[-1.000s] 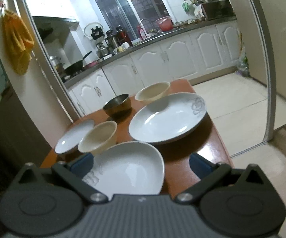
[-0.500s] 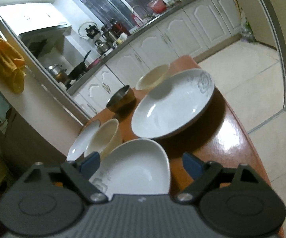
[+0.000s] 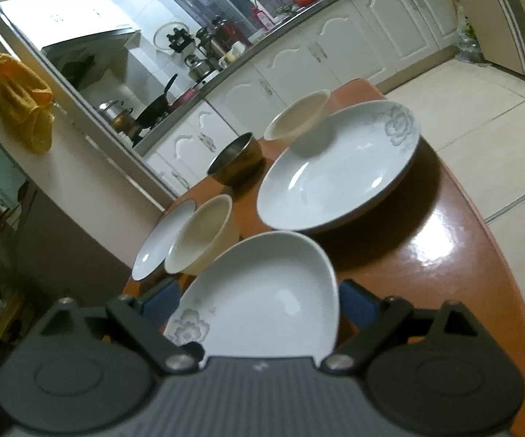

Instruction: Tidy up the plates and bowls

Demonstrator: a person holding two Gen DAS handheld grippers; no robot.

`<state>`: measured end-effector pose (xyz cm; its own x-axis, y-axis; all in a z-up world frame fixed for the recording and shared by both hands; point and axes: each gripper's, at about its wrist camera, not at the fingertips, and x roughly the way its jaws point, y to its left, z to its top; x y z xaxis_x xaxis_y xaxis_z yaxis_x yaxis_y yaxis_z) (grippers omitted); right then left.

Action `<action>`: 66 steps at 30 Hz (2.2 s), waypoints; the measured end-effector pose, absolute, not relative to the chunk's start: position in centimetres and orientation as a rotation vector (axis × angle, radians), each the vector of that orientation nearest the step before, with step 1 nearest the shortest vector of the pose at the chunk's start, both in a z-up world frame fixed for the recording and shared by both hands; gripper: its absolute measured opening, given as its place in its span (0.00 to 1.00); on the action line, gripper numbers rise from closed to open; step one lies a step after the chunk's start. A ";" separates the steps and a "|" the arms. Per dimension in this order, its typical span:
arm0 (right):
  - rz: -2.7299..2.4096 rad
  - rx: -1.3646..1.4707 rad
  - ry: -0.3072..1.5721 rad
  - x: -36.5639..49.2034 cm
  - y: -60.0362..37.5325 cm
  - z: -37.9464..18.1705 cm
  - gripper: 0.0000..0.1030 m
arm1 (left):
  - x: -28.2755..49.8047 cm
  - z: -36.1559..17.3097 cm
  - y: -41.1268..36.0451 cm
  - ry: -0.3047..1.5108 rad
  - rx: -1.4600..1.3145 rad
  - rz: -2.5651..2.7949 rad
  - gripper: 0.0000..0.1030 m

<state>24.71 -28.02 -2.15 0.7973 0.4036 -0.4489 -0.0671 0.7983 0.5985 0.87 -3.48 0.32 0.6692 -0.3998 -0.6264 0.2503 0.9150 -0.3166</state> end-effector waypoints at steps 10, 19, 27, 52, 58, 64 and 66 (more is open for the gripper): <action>0.239 0.565 0.605 24.8 -26.8 -1.9 0.95 | 3.3 0.5 -1.0 0.748 -0.220 -0.379 0.47; 0.256 0.571 0.609 24.7 -24.8 -2.0 0.95 | 4.2 0.5 1.2 0.743 -0.241 -0.315 0.47; 0.300 0.575 0.619 25.3 -22.8 -2.1 0.95 | 5.0 0.6 4.4 0.728 -0.265 -0.275 0.47; 0.549 0.502 0.655 29.9 -10.5 -2.2 0.95 | 8.6 0.9 17.0 0.646 -0.371 -0.009 0.47; 0.586 0.489 0.662 30.7 -8.1 -2.4 0.95 | 9.1 0.8 18.9 0.639 -0.391 0.040 0.48; 0.602 0.459 0.651 31.1 -6.5 -2.2 0.95 | 9.6 0.0 19.9 0.643 -0.410 0.064 0.48; 0.605 0.452 0.652 31.3 -6.1 -2.2 0.95 | 9.2 0.0 20.1 0.643 -0.415 0.066 0.48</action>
<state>31.27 -6.13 -2.20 0.6358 0.6453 -0.4234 -0.3738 0.7374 0.5625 9.18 20.07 -0.03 0.8014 -0.0671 -0.5944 -0.1865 0.9161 -0.3549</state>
